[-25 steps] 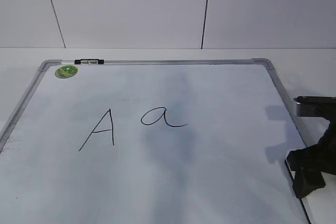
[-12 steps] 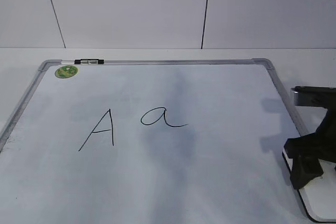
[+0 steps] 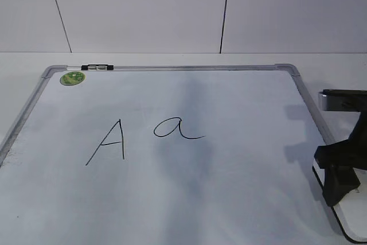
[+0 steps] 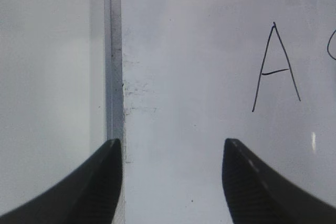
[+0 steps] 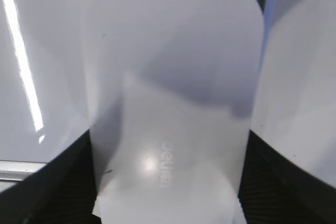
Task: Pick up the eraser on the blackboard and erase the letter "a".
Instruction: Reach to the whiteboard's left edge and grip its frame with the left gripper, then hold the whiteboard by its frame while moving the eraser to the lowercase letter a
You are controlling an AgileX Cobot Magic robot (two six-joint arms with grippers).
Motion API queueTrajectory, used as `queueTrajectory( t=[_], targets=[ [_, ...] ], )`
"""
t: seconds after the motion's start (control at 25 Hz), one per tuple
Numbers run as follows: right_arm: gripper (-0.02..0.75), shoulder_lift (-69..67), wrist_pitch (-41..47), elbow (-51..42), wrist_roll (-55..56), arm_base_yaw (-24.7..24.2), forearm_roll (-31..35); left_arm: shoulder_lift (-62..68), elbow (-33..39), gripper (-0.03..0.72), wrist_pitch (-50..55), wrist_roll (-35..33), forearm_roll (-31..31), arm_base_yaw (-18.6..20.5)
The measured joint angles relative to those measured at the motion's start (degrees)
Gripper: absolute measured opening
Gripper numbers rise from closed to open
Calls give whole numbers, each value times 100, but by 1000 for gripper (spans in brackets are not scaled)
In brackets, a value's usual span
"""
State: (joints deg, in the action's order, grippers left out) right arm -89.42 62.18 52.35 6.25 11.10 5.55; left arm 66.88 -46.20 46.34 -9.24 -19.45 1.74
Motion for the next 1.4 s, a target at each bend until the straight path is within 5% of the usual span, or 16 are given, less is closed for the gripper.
queueTrajectory(
  t=[0.68, 1.0, 1.4],
  targets=[
    [574, 0, 167, 599, -97, 0, -104, 1612, -217, 453, -683, -272, 81, 0],
    [574, 0, 181, 825, -253, 0, -108, 2770, -1250, 266, -678, -289, 429, 0],
    [574, 0, 171, 825, -349, 0, -117, 3766, -2226, 237, -77, -342, 798, 0]
  ],
)
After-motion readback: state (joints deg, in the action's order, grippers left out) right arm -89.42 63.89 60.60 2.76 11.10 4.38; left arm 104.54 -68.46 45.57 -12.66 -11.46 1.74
